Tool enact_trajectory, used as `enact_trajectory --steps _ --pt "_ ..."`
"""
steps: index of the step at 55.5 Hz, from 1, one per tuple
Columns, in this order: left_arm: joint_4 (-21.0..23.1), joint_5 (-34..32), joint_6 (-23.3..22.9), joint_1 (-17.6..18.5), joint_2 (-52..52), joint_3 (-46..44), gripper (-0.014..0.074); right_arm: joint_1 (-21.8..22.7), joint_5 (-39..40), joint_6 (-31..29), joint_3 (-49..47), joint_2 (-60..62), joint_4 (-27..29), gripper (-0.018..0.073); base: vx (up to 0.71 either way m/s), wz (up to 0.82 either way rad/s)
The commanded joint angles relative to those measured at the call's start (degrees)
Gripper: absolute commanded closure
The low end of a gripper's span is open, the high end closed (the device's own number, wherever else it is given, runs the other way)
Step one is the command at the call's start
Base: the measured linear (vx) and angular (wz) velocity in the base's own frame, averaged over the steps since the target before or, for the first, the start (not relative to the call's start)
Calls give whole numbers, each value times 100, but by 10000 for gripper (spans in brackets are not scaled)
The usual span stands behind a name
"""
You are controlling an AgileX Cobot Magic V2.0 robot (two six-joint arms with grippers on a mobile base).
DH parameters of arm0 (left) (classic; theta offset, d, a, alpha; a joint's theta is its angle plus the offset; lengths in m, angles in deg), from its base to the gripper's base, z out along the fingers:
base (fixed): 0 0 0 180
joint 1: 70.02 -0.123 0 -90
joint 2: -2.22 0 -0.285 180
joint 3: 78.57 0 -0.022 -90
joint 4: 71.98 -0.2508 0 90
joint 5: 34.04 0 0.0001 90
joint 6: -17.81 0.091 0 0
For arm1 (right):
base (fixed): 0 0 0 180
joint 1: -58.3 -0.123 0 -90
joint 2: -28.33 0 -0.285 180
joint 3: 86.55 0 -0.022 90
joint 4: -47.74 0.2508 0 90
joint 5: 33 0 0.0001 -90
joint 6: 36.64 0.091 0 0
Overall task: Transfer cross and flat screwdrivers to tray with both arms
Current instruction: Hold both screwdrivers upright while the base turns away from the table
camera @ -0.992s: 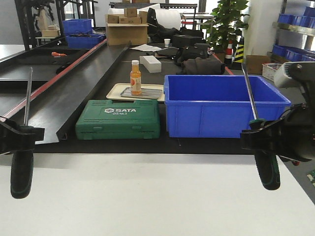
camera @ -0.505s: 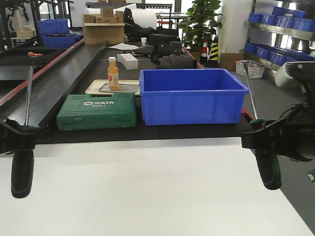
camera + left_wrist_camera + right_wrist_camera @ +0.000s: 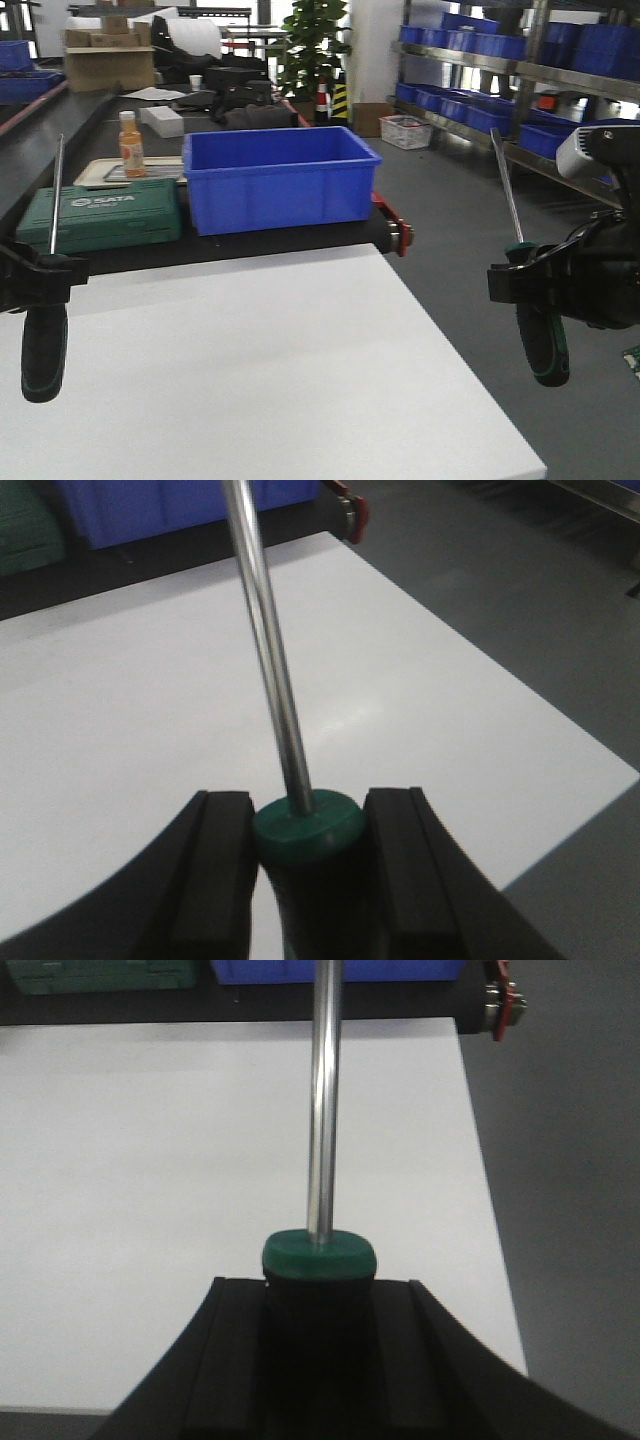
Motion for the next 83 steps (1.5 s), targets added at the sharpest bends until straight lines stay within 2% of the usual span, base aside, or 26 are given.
enact_trajectory --steps 1,45,83 --pt "150 -455 -32 28 143 -193 595 9 477 5 -228 142 -36 567 -20 -60" --pt "150 -461 -32 28 143 -193 595 9 439 5 -228 142 -36 567 -11 -68" --pt "150 -461 -32 28 143 -193 595 9 431 5 -228 142 -36 567 12 -54"
